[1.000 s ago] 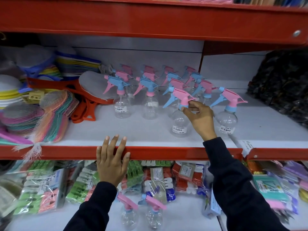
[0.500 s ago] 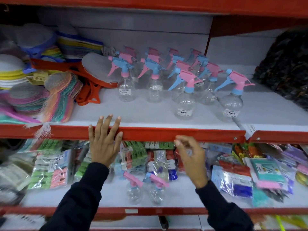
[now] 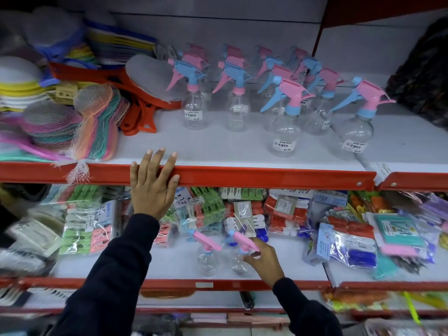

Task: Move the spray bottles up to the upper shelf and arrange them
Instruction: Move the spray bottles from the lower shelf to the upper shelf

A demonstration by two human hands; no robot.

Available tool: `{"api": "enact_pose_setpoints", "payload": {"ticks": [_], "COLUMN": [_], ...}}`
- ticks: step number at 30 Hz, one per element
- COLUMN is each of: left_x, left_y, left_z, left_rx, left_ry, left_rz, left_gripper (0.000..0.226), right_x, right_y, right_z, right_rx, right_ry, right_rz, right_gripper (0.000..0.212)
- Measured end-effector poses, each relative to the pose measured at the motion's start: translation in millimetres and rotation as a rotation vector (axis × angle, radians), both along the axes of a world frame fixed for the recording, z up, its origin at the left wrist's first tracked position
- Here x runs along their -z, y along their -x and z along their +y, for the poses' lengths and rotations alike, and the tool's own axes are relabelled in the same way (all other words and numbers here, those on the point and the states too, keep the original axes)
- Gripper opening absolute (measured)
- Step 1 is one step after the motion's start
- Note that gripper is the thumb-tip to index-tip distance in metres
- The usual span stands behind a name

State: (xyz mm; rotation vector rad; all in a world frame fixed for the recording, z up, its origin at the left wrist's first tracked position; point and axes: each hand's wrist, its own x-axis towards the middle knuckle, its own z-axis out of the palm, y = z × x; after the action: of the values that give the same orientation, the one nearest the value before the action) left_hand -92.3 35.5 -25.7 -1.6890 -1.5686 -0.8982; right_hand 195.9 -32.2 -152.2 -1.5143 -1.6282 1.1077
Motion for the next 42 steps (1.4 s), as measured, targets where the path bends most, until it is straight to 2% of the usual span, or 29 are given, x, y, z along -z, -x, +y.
{"api": "enact_pose_setpoints", "payload": {"ticks": [4, 10, 17, 20, 25, 32, 42], "left_x": [0.7, 0.4, -2.6, -3.6, -5.5, -5.0, -5.9], "left_y": [0.8, 0.7, 0.0, 0.1, -0.7, 0.3, 0.6], "left_z": [1.1, -1.1, -2.4, -3.6, -4.9, -4.5, -6.2], "left_rx": [0.009, 0.016, 0.023, 0.026, 0.03, 0.024, 0.023], "left_ry": [-0.005, 0.014, 0.024, 0.029, 0.024, 0.033, 0.066], "left_rz": [0.001, -0.006, -0.009, -0.014, -0.012, -0.004, -0.01], "left_gripper": [0.046, 0.046, 0.045, 0.045, 0.045, 0.045, 0.045], "right_x": [-26.5, -119.4, -247.7, -277.2, -280.4, -267.1, -253.7], "right_y": [-12.0, -25.1, -14.5, -1.6, 22.0, 56.5, 68.2], "right_z": [-3.9, -10.9, -3.2, 21.3, 74.8, 124.4, 136.4], "right_rx": [0.062, 0.086, 0.119, 0.164, 0.266, 0.253, 0.322], "right_ry": [-0.078, -0.259, -0.581, -0.728, -0.787, -0.788, -0.8], "right_rz": [0.076, 0.24, 0.376, 0.358, 0.299, 0.148, -0.027], "right_gripper": [0.037, 0.041, 0.039, 0.039, 0.038, 0.032, 0.033]}}
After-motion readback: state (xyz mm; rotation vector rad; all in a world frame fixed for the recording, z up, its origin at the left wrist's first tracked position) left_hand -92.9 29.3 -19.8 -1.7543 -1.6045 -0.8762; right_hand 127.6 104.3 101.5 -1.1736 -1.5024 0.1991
